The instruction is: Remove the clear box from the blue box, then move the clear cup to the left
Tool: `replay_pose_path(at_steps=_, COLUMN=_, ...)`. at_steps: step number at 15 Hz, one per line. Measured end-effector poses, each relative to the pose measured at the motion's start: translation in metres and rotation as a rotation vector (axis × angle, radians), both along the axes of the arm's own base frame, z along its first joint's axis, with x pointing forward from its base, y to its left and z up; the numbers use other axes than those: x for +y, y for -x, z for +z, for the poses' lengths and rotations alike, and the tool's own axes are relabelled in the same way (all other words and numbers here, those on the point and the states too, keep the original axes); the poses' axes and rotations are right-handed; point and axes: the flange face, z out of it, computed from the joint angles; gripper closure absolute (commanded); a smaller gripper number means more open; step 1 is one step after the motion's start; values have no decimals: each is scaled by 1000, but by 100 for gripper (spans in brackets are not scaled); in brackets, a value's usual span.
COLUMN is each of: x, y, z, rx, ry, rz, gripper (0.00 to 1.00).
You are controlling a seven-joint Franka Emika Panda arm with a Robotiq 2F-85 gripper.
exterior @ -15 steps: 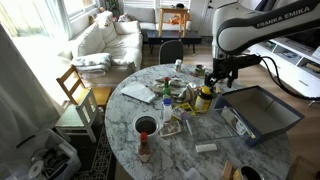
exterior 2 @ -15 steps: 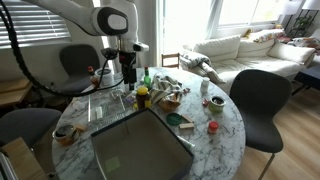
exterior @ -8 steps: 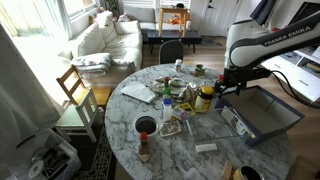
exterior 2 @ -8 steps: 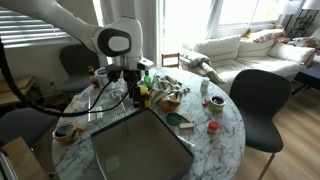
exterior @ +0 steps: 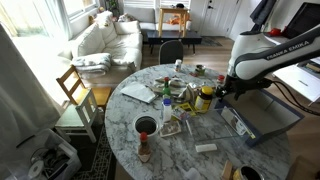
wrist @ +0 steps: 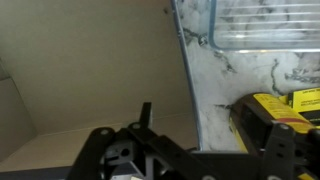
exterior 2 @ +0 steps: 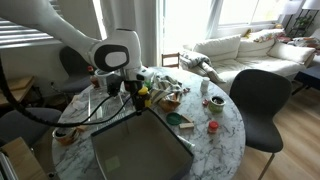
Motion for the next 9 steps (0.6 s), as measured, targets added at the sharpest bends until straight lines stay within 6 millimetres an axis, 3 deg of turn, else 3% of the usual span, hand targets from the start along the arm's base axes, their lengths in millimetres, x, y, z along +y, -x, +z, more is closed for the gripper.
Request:
replay_pose_path(at_steps=7, x=-7, y=6, z=-9, rx=-35, ry=10, rz=-14, gripper=94)
replay_pose_path(at_steps=9, x=-8, y=7, z=-10, rx=-37, ry=11, rz=-16, gripper=100)
